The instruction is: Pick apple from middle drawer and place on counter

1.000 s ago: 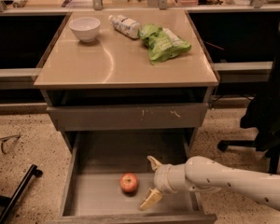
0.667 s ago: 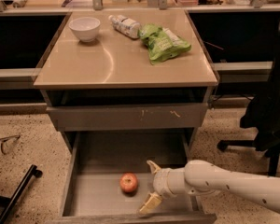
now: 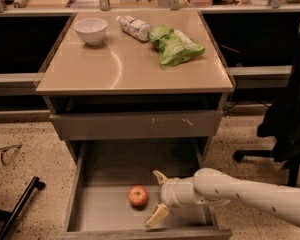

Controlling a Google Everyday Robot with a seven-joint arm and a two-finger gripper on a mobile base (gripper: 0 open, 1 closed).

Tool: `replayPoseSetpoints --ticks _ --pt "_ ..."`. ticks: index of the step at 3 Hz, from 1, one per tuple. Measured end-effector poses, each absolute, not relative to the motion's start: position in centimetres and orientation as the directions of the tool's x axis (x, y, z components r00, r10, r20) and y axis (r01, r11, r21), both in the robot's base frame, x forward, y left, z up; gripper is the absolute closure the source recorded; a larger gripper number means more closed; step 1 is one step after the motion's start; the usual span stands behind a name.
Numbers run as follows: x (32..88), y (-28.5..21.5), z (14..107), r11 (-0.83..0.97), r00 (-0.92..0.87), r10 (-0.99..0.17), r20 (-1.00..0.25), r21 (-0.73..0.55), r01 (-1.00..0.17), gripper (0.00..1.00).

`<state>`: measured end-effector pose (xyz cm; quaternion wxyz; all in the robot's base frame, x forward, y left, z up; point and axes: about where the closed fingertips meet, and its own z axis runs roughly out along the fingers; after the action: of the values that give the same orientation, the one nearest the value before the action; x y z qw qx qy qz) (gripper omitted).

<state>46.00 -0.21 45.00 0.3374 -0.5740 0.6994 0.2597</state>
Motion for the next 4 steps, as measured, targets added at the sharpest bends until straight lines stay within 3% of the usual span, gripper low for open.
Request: replayPoseSetpoints --ticks 3,4 --pt "51.1 7.8 38.5 0.072 -0.113 -0.542 -0.833 0.088 -0.994 0.00" --pt "51.2 7.9 38.5 0.071 -0.112 -0.542 -0.833 0.087 -0.994 0.19"
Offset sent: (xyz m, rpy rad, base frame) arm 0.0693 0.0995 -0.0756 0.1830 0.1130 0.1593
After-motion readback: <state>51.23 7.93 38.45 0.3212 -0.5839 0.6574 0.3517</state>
